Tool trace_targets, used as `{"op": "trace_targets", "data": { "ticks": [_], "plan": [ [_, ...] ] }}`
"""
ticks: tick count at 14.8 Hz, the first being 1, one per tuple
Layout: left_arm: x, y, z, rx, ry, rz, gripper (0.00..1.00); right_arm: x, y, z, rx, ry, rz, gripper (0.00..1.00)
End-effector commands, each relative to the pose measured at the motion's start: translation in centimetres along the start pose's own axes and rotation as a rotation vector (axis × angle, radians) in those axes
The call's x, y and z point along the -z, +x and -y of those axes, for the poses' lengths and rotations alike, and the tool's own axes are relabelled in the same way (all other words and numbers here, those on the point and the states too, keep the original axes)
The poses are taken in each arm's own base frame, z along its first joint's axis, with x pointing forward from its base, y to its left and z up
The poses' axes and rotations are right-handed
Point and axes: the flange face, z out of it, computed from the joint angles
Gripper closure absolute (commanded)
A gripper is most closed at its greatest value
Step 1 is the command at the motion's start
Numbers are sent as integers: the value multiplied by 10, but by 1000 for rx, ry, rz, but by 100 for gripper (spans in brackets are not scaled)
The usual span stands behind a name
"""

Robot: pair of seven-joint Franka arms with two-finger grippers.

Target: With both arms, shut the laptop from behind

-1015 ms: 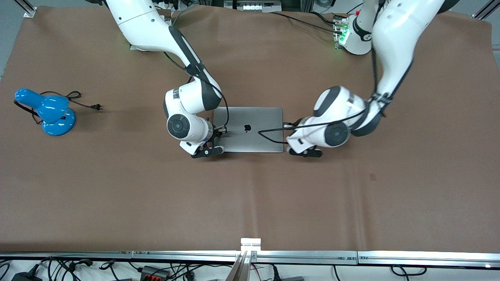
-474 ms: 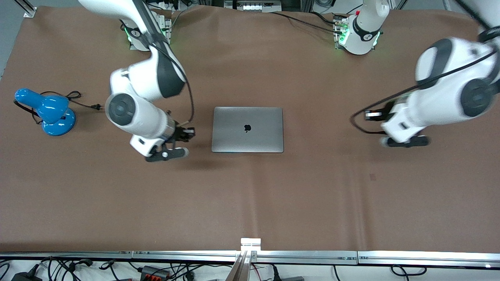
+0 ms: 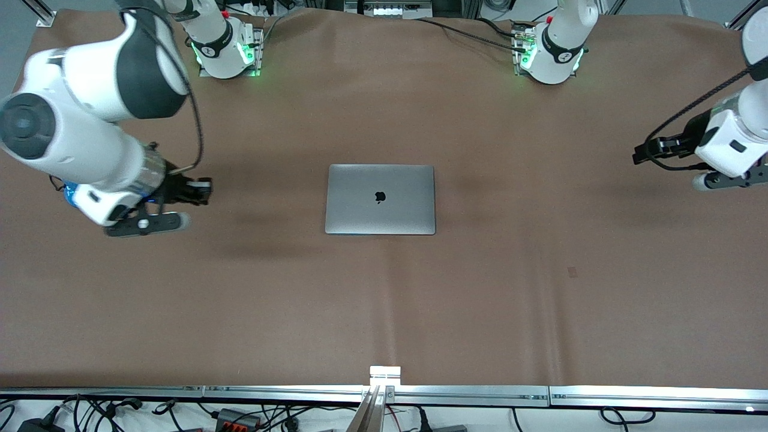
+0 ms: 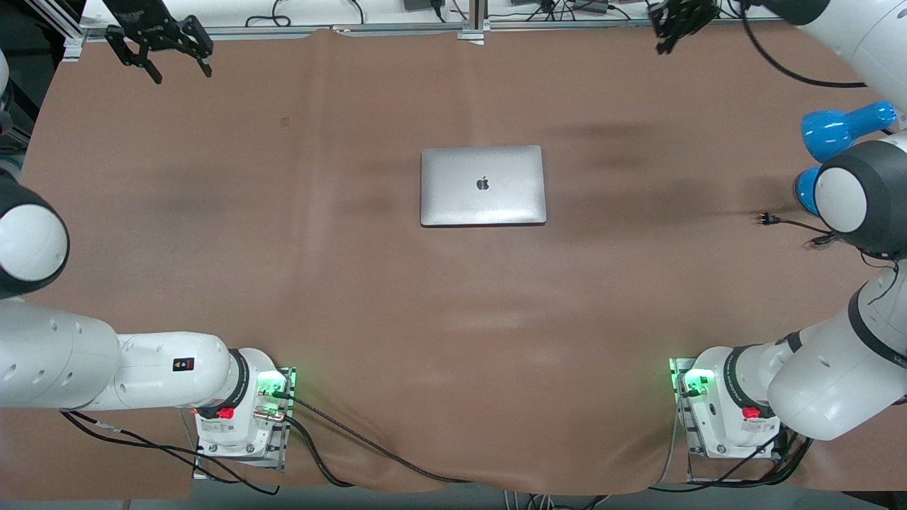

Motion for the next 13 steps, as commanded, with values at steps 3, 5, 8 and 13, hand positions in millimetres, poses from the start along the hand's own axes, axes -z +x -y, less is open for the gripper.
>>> {"op": "trace_targets", "data": {
  "ticks": [3, 5, 8, 13],
  "plan": [
    [3, -9, 0, -22, 15, -76, 0, 31, 3, -44, -50, -32, -41, 0],
    [15, -4, -3, -23, 13, -79, 0, 51, 6, -55, -69, -24, -91, 0],
    [22, -4, -10, -30, 12, -88, 0, 59, 11, -80, -72, 54, -109, 0],
    [24, 0, -10, -32, 15, -66, 0, 71, -2, -136, -99, 4, -137, 0]
  ]
}}
